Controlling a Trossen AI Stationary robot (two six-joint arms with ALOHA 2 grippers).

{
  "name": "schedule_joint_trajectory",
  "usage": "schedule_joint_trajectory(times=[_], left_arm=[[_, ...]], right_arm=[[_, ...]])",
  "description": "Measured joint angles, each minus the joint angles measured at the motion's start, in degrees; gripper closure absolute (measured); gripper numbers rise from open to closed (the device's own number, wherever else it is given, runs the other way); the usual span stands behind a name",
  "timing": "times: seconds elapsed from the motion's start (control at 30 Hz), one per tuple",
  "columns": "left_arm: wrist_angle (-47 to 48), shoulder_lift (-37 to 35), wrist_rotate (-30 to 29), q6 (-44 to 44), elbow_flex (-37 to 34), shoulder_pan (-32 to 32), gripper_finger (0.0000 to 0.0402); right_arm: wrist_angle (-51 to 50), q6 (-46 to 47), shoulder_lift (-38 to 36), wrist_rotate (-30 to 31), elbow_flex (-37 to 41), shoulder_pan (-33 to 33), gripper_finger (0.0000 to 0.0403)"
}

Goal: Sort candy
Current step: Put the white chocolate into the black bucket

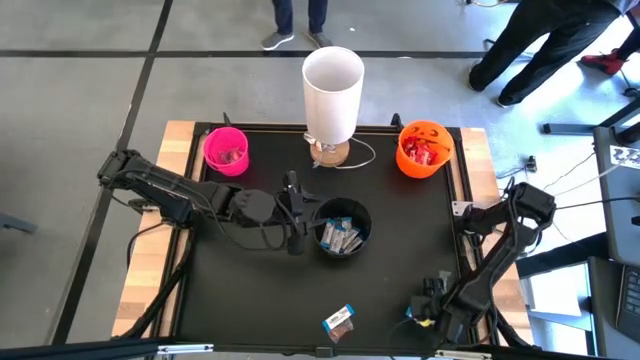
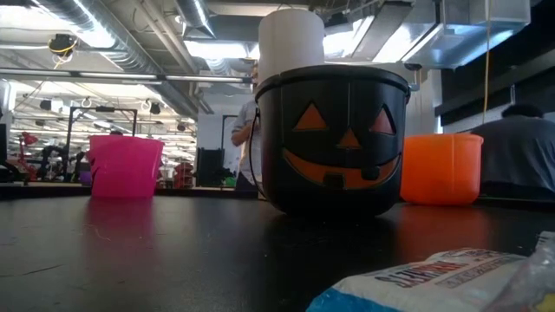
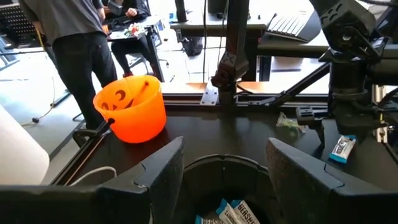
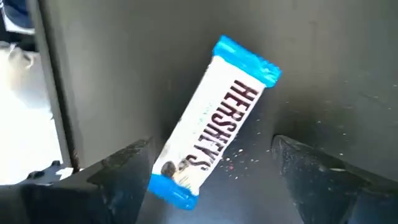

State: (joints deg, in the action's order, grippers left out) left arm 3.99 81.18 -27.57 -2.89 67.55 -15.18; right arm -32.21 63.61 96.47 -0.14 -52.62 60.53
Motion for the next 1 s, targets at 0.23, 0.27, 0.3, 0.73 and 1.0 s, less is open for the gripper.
schedule_joint_trajectory(times=[0.23, 0.27, 0.3, 0.73, 1.0], left_arm=[[0.2, 0.2, 0.1, 0.0, 0.0, 0.0, 0.0186], [0.2, 0.2, 0.1, 0.0, 0.0, 0.0, 0.0186], [0.4, 0.2, 0.1, 0.0, 0.0, 0.0, 0.0186], [0.3, 0.2, 0.1, 0.0, 0.0, 0.0, 0.0186], [0.4, 0.2, 0.0, 0.0, 0.0, 0.0, 0.0186]], right_arm=[[-5.9, 3.7, 2.3, 2.1, -0.3, -0.1, 0.0089], [-7.1, 3.8, 2.3, 2.4, -0.3, -0.1, 0.0097], [-8.4, 3.8, 2.4, 2.7, -0.3, -0.1, 0.0105], [-12.6, -4.9, 2.7, 3.1, -2.1, -4.1, 0.0234], [-15.4, -10.9, 2.8, 6.7, -4.0, -7.5, 0.0298]])
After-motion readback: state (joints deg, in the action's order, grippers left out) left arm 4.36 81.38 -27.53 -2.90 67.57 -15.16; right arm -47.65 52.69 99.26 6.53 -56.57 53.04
